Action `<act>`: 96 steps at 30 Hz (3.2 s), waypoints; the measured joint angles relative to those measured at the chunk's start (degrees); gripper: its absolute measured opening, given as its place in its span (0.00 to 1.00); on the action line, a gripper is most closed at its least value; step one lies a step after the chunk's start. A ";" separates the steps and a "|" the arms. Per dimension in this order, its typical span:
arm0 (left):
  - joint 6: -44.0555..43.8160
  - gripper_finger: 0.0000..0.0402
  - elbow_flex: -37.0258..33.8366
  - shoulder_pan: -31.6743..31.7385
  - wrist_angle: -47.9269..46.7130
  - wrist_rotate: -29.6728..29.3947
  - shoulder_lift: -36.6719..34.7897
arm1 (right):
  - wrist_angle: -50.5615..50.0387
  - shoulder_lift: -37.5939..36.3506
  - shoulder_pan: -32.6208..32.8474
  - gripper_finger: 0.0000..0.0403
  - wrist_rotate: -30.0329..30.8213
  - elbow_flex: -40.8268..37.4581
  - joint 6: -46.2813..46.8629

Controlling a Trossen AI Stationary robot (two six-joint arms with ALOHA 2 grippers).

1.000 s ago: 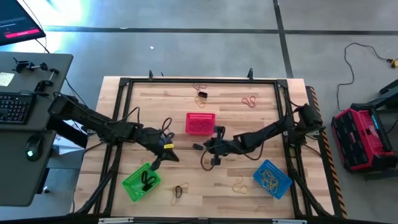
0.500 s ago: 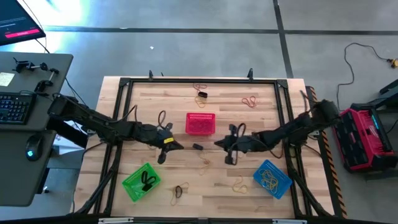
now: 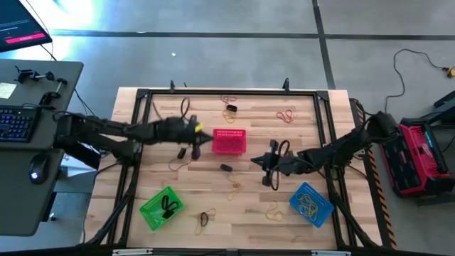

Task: Sort rubber bands into baskets
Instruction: Put the yellow rubber band into the blue bin

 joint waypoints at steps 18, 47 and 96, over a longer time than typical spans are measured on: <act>14.14 0.00 15.49 20.82 -8.12 18.73 19.51 | -0.90 0.09 -0.27 0.00 0.09 0.00 0.67; 30.45 0.31 31.63 26.20 -18.14 16.24 40.87 | -0.56 0.11 -11.32 0.00 -7.91 0.00 3.52; 48.47 0.02 44.39 25.18 -31.38 11.76 50.40 | -1.56 0.11 -15.75 0.00 -12.61 0.00 1.63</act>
